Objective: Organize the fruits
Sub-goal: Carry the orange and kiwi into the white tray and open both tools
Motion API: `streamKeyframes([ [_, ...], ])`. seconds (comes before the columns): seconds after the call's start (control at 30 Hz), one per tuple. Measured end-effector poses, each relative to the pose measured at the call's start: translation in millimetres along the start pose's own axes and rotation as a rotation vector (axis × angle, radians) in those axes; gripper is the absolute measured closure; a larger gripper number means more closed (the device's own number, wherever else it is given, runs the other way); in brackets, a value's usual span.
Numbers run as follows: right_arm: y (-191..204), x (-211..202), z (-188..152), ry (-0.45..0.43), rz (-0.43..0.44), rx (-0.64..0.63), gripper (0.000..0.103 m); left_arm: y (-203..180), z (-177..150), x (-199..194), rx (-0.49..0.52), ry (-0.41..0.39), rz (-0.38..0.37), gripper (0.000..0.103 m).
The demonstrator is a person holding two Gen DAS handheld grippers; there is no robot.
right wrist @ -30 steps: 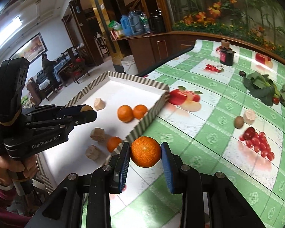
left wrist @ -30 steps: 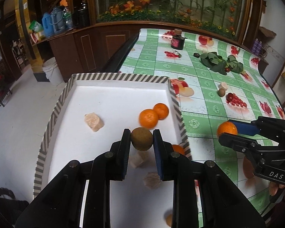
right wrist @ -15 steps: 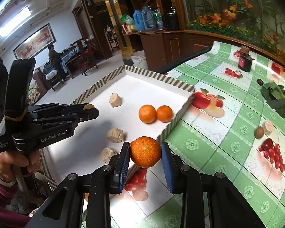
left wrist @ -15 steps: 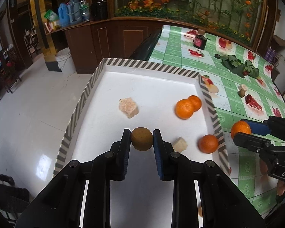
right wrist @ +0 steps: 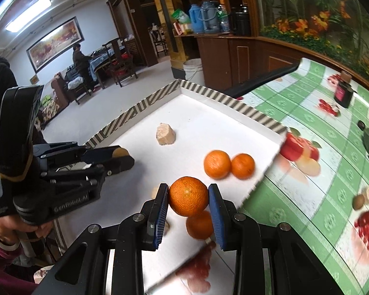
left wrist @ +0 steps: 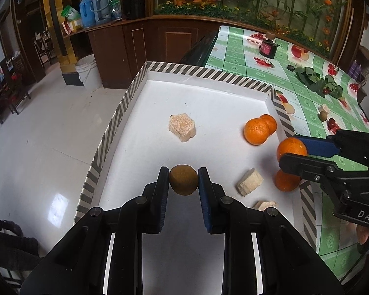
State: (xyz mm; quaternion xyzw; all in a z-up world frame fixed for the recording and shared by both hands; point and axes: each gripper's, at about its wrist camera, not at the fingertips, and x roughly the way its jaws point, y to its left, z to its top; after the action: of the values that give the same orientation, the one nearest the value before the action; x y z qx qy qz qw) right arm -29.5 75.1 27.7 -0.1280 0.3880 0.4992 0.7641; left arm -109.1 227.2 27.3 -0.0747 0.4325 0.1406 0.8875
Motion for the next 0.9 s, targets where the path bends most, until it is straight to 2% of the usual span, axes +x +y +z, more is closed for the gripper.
streamKeyframes([
  [0.57, 2, 50, 20, 0.068, 0.046, -0.02, 0.071, 8, 4, 7, -0.003, 0.021, 0.002, 0.08],
  [0.9, -1, 56, 20, 0.075, 0.041, -0.015, 0.071, 8, 5, 11, 0.0, 0.034, 0.008, 0.08],
])
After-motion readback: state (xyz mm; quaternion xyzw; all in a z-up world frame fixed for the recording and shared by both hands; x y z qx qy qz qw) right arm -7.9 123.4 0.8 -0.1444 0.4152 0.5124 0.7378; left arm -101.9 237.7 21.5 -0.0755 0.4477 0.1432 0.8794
